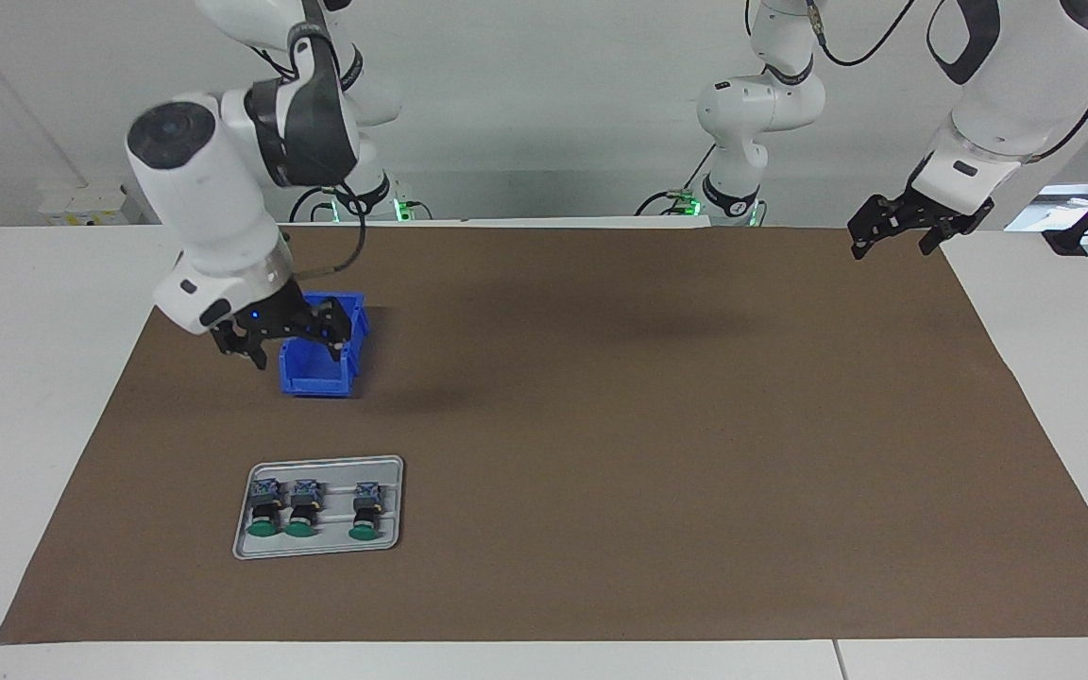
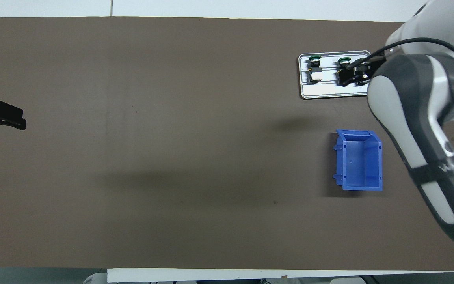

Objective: Place and press button with both arms
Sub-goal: 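Reach the right gripper to the tray and grasp a green button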

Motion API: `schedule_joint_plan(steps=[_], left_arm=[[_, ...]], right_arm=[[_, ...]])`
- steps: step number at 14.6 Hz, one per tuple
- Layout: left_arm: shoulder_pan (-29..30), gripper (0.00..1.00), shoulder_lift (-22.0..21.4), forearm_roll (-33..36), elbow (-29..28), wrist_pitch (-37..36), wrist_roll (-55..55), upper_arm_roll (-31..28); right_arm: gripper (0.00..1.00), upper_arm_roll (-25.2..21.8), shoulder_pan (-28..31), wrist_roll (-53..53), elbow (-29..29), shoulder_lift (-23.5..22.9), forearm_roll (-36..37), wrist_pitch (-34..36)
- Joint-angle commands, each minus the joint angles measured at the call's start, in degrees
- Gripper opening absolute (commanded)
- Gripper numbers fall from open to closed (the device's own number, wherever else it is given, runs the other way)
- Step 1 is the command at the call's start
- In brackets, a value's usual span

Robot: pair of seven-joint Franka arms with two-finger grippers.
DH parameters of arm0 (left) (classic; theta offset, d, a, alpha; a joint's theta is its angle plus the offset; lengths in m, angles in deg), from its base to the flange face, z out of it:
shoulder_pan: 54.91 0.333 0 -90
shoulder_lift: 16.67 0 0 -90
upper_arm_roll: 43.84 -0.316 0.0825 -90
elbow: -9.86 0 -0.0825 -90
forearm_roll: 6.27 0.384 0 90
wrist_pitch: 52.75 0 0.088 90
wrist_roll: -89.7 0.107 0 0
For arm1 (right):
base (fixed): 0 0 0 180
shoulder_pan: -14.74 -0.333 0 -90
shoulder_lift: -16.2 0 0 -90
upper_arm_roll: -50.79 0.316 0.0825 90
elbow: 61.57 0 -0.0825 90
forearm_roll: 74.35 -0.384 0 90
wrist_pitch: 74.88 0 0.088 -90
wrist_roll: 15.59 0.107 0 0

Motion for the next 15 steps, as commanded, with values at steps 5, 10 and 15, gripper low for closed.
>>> schedule_joint_plan(steps=[5,10,15], left_arm=[[-0.1,1.00,-1.8,0.4,-2.0,0.7,0.1,-0.1],[-0.1,1.00,-1.8,0.5,-2.0,0.8,0.2,-0.1],[-0.1,1.00,-1.8,0.4,-2.0,1.0,0.2,-0.1]], right_arm=[[1.00,0.3,-2.0,5.6,4.3,-14.6,-0.7,-14.4],[0.87,0.3,-1.7,5.1,3.5,-17.3,-0.8,-20.2],[0.74,0.3,-1.4,3.6,2.6,-17.6,-0.9,-20.7]])
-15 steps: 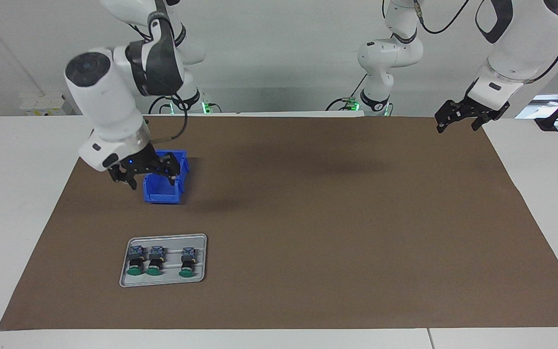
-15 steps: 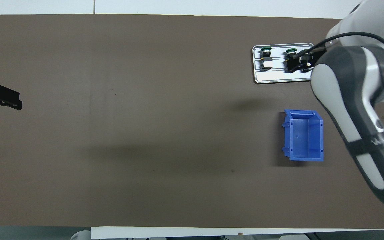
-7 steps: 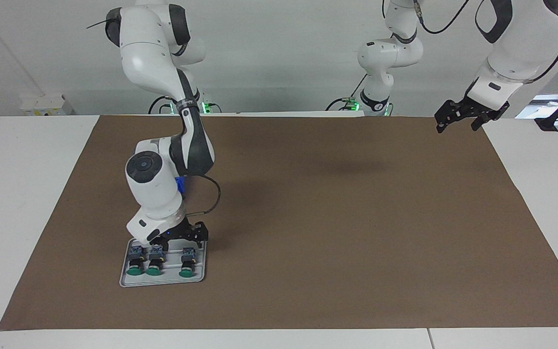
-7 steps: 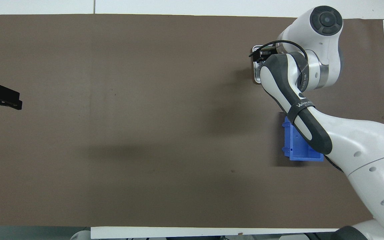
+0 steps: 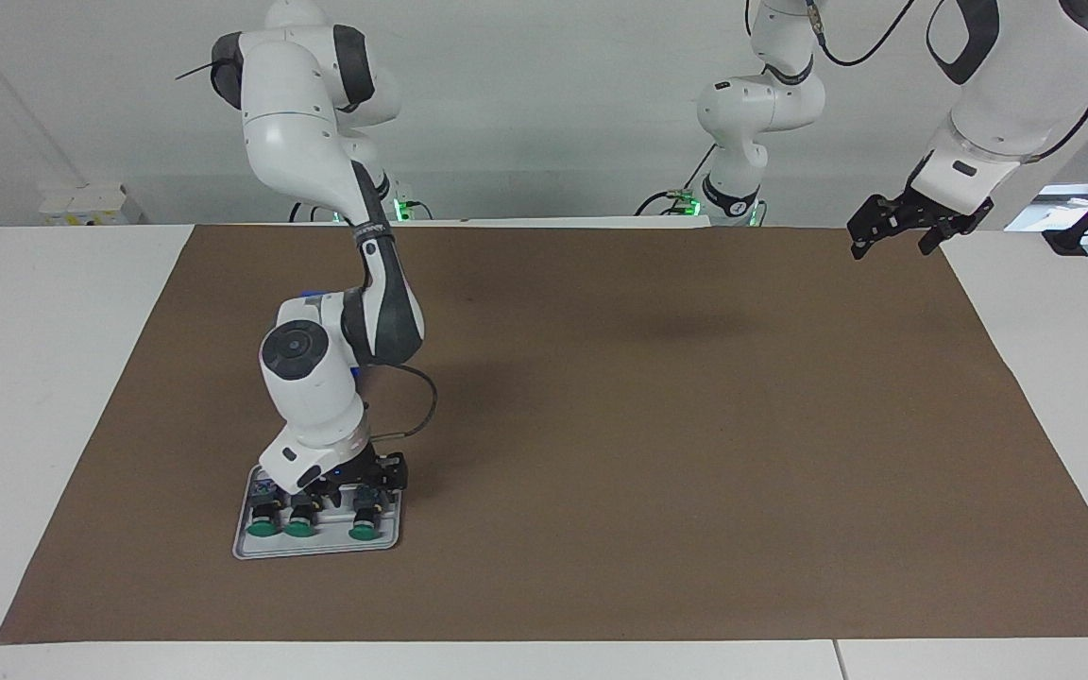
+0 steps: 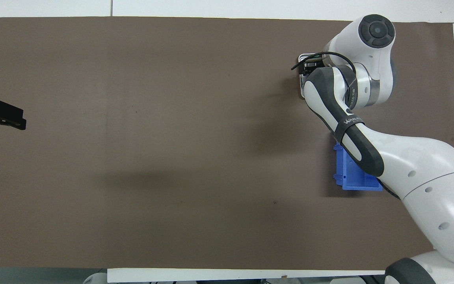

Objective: Place and press button with both arms
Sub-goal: 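Reach the right gripper to the tray and grasp a green button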

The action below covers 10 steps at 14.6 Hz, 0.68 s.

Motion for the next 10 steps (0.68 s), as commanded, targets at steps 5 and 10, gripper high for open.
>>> schedule_joint_plan(steps=[5,10], left_arm=[[-0.1,1.00,-1.8,0.4,-2.0,1.2,0.2,-0.1],[-0.1,1.00,-1.8,0.4,-2.0,1.2,0.2,-0.1]], right_arm=[[0.50,0.4,0.7,-1.8,0.0,-0.7,-0.8,-0.6],[0.00,0.4,0.8,-4.2,0.6,-0.7,-0.9,0.5]])
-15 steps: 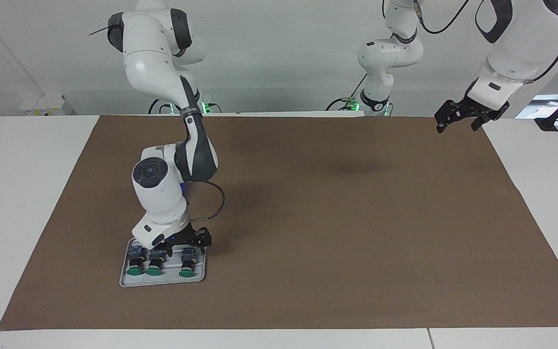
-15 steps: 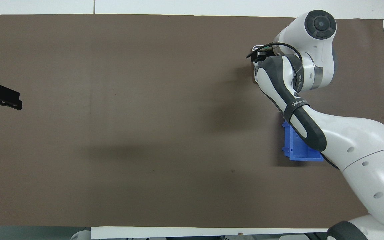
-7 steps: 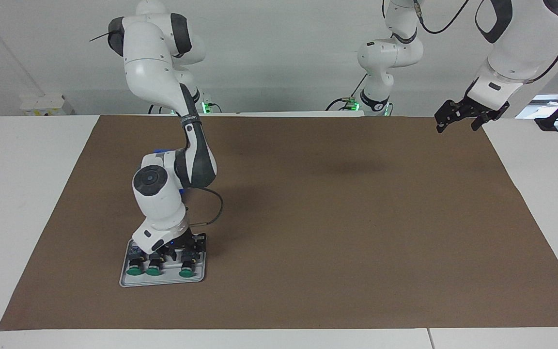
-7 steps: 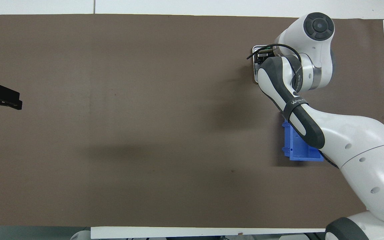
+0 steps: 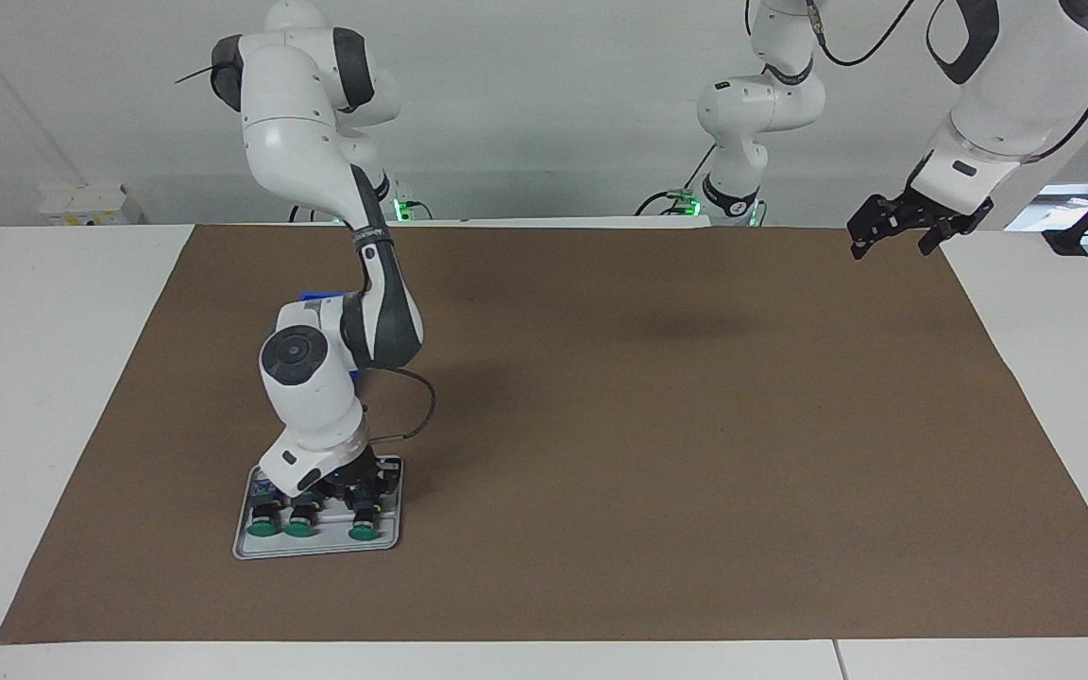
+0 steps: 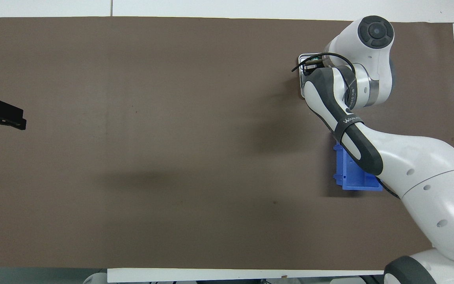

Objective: Place and press button with both arms
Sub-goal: 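Reach the right gripper to the tray and grasp a green button, then carry the green button with the right gripper toward the table center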

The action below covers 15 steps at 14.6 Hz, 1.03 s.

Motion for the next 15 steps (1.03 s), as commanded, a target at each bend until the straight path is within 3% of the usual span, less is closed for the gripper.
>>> schedule_joint_plan(steps=[1,6,9,15], left_arm=[[-0.1,1.00,-1.8,0.4,-2.0,1.2,0.2,-0.1],[-0.1,1.00,-1.8,0.4,-2.0,1.2,0.3,-0.1],[-0.1,1.00,-1.8,0.4,-2.0,1.3,0.3,-0.1],[0.2,1.00,-1.8,0.4,-2.0,1.2,0.3,-0.1]], right_arm=[[0.00,0.4,0.4,-2.3,1.1,0.2,-0.9,1.5],[0.00,0.6,-0.9,7.3,-0.2,9.8,-1.1,15.2],[0.00,1.8,-4.7,18.3,-6.8,17.4,-1.1,18.3],[0.00,1.9,-16.7,44.8,-7.7,17.4,-0.4,18.2]])
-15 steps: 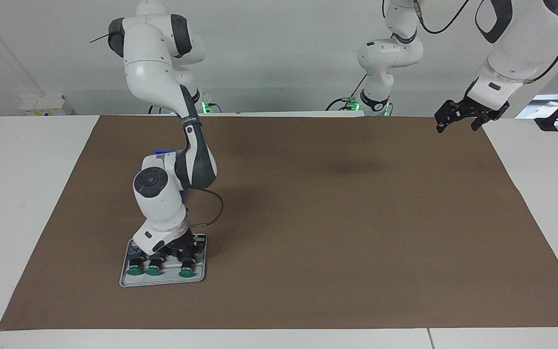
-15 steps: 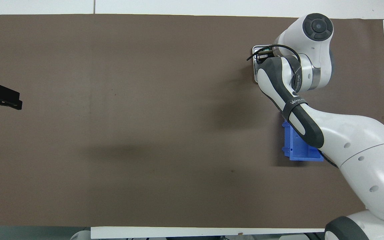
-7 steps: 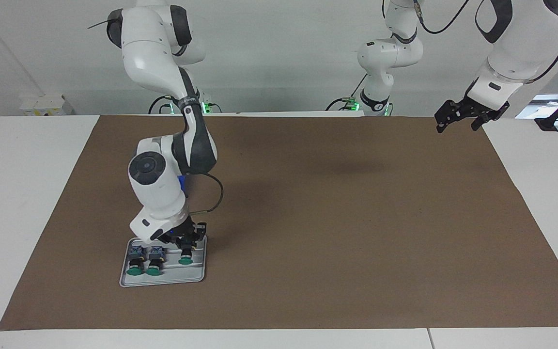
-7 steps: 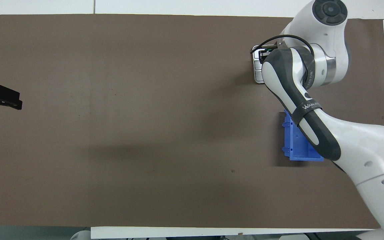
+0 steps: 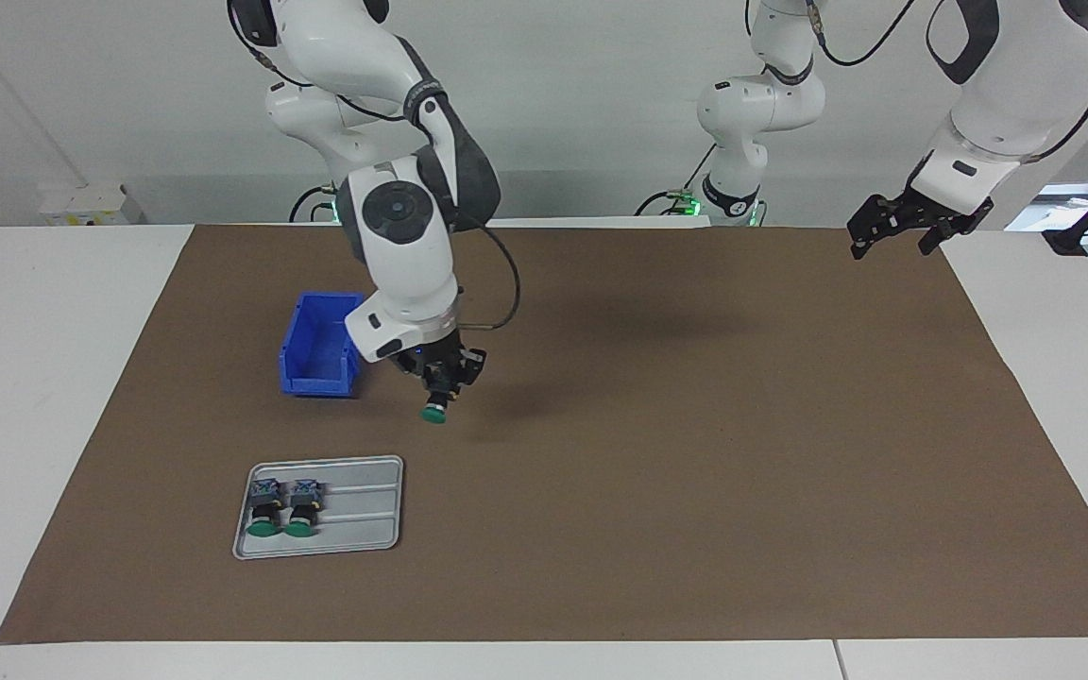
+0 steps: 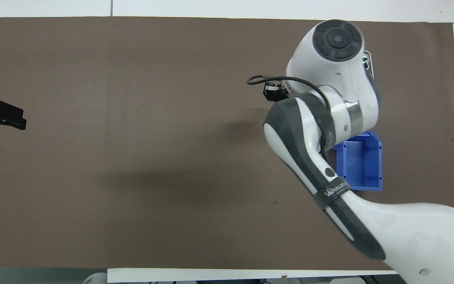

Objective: Place and press button with both arms
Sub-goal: 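Carry the green button with the right gripper toward the table center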

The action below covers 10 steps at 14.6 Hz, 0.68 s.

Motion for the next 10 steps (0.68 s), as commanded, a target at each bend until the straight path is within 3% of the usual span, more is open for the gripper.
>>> schedule_joint_plan(steps=[1,4,8,10], left_arm=[[0.2,1.00,-1.8,0.4,-2.0,1.2,0.3,-0.1],[0.3,1.00,-1.8,0.4,-2.0,1.1,0.2,-0.1],[0.4,1.00,-1.8,0.4,-2.0,1.2,0.2,-0.1],[0.4,1.00,-1.8,0.4,-2.0,1.1,0.0,-0.1]], right_arm=[[0.00,-0.2,-4.8,12.7,-1.0,-0.8,0.6,-1.2],[0.00,-0.2,-8.3,26.3,0.3,-3.1,0.4,-2.0],[0.00,-0.2,-10.7,52.2,2.9,-5.5,0.0,-3.3],[0.03,-0.2,-11.0,58.0,2.4,-5.6,-0.1,-5.3]])
